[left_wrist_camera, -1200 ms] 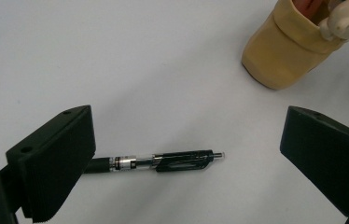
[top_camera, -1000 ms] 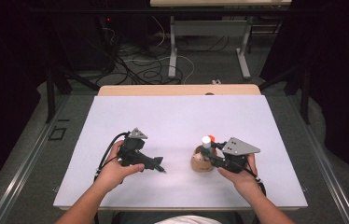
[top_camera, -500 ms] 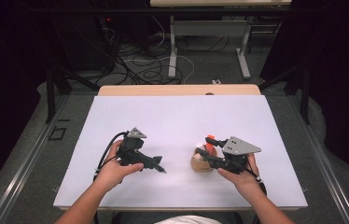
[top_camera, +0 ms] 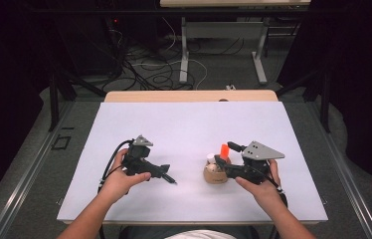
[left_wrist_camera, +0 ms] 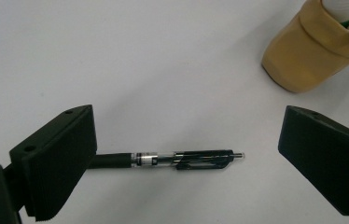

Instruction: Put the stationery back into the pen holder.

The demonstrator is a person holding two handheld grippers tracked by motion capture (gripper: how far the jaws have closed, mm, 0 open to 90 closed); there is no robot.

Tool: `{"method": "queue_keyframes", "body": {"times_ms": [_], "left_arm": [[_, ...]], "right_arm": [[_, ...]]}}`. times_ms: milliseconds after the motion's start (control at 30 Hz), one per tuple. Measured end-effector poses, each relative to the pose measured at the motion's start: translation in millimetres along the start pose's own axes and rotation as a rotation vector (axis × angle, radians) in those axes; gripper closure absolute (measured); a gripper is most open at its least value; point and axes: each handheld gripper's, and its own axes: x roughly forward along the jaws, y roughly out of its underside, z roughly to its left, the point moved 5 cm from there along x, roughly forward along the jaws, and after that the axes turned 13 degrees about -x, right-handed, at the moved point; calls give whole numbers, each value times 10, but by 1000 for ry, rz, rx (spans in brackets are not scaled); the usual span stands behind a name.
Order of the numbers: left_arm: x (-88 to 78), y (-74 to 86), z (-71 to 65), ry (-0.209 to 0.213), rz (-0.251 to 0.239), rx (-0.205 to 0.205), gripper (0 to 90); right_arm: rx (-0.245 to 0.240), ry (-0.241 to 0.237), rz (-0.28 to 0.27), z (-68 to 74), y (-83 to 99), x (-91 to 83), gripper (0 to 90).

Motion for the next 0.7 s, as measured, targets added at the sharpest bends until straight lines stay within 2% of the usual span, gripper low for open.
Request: {"method": "queue_keyframes", "body": {"times_ms": [33, 200, 300, 433, 533, 700], "left_arm": [[-2, 1, 11, -8, 2, 2, 50], [-3, 4, 63, -18, 2, -6, 56], [8, 7, 85, -19, -5, -12, 58], [8, 7, 105, -19, 0, -25, 64], [14, 12, 120, -23, 3, -50, 64], [23, 17, 147, -26, 2, -89, 64]], "right_arm": [[-10, 11, -5, -17, -7, -3, 328], [13, 47, 31, -93, 2, -47, 282], [39, 81, 33, -151, 24, -60, 256], [62, 101, 51, -225, 66, -80, 235], [73, 120, 65, -266, 102, -80, 226], [84, 120, 95, -307, 165, -72, 215]]}}
